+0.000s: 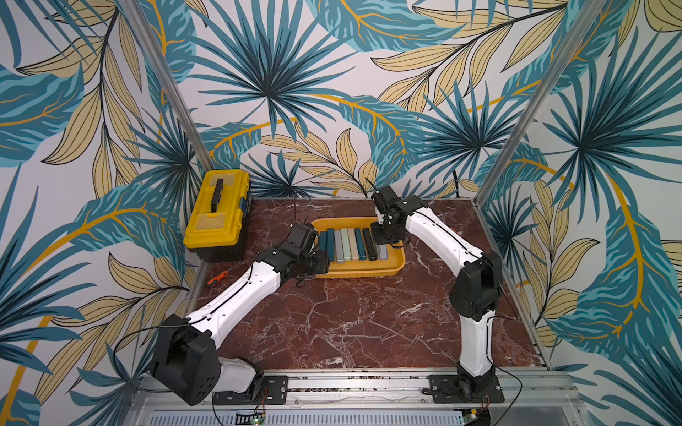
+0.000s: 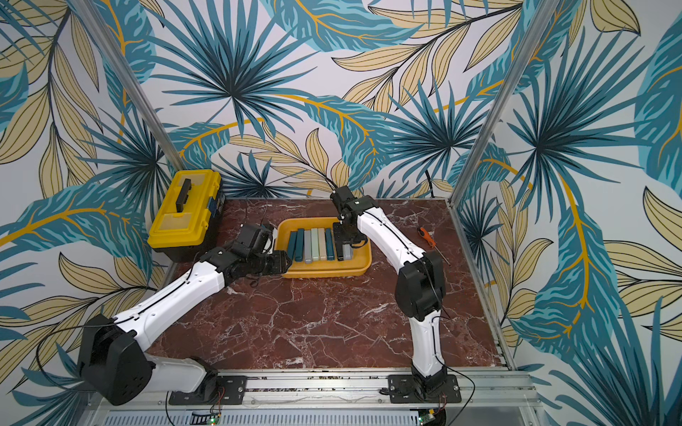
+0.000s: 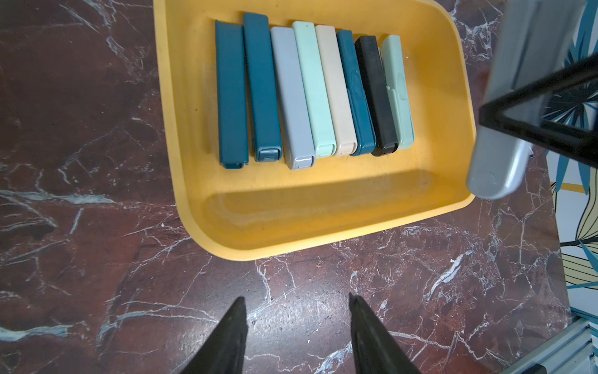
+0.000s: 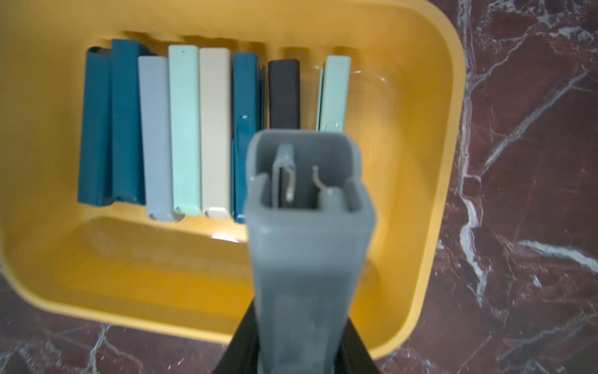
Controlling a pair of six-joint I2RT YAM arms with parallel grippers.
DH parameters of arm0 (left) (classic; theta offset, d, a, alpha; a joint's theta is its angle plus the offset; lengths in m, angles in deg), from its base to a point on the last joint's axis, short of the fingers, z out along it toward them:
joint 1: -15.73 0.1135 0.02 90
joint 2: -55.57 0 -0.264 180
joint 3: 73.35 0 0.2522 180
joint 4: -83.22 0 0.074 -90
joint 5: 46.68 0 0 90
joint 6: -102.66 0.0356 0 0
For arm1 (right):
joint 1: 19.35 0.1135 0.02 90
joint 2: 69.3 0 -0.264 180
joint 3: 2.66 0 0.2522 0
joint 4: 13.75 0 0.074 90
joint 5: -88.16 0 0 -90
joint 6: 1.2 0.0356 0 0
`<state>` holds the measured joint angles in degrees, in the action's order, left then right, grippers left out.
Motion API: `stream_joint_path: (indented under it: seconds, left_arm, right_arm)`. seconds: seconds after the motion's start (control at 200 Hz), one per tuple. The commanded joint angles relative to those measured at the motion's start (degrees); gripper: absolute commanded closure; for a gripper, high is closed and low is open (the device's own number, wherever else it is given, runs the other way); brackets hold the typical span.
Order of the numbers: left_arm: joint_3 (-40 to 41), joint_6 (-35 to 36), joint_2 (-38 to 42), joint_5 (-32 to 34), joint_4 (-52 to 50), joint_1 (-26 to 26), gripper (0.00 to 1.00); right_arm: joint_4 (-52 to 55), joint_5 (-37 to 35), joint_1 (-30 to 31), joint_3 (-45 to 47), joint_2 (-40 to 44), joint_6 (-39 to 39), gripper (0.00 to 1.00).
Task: Put the pruning pliers into the storage box
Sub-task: Place the pruning pliers in the storage box.
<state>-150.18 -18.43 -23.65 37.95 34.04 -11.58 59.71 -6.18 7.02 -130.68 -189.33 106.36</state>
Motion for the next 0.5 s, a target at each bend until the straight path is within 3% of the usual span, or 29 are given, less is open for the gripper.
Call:
stream_joint_path:
  seconds: [0.0, 0.491]
  left_arm:
    - [-1.9, 0.4, -0.6, 0.3, -0.7, 0.3, 0.47]
    - [-3.5, 0.3, -3.3, -1.0, -0.5, 0.4, 0.47]
  right_arm:
    - [-0.5, 0.6, -1.7, -2.9, -3.1, -3.5, 0.83]
    - [0.8, -0.2, -6.3, -8.7, -13.3, -7.5, 0.83]
